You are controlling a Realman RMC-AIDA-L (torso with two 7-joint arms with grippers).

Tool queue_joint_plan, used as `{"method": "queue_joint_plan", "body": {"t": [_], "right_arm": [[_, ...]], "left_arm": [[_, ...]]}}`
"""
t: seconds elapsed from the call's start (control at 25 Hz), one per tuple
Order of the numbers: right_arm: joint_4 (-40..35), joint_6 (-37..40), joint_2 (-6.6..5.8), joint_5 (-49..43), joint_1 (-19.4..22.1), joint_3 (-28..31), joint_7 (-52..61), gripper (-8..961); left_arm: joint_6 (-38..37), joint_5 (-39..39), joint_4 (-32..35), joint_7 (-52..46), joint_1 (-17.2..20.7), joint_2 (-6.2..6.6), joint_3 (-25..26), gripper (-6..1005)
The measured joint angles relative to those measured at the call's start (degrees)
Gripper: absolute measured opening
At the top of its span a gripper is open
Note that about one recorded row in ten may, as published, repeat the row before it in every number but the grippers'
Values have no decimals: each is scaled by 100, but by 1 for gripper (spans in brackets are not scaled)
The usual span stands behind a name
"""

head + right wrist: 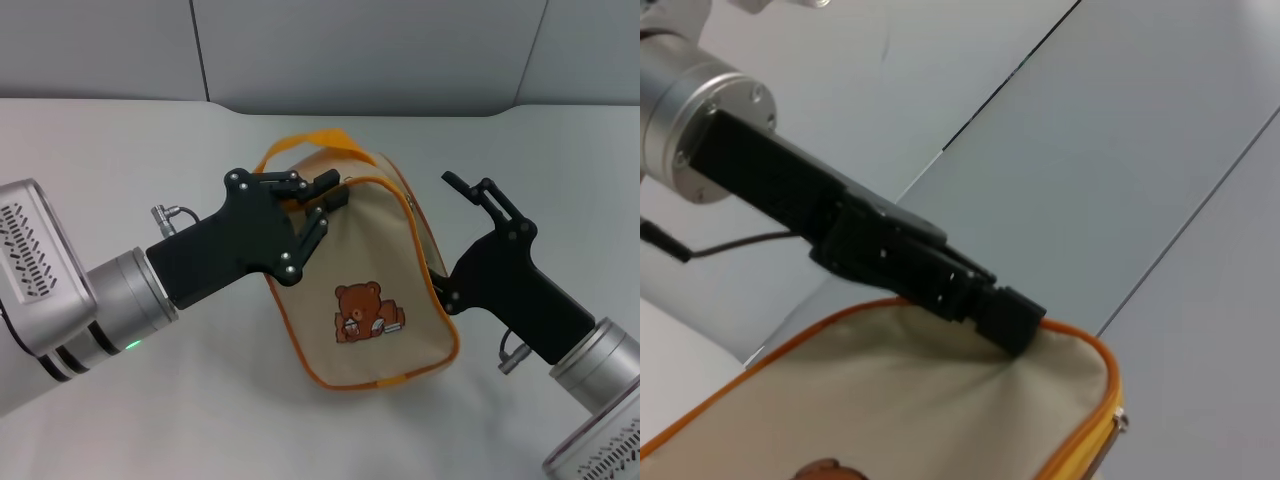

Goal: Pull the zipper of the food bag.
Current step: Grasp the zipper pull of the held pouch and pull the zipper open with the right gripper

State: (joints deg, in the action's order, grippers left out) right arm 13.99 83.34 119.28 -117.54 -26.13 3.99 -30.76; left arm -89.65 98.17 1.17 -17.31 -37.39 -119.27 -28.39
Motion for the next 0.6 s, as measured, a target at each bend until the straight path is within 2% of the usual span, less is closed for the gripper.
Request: {"method": "queue_joint_plan", "body": {"t": [0.32,0.6], "right_arm": [[39,471,10,26,58,38,334,633],[-2,395,21,33,62,41,472,626]], "left_arm": [[22,0,-12,0,-11,0,0,89],[32,0,-1,0,-10,0,0,82]]}}
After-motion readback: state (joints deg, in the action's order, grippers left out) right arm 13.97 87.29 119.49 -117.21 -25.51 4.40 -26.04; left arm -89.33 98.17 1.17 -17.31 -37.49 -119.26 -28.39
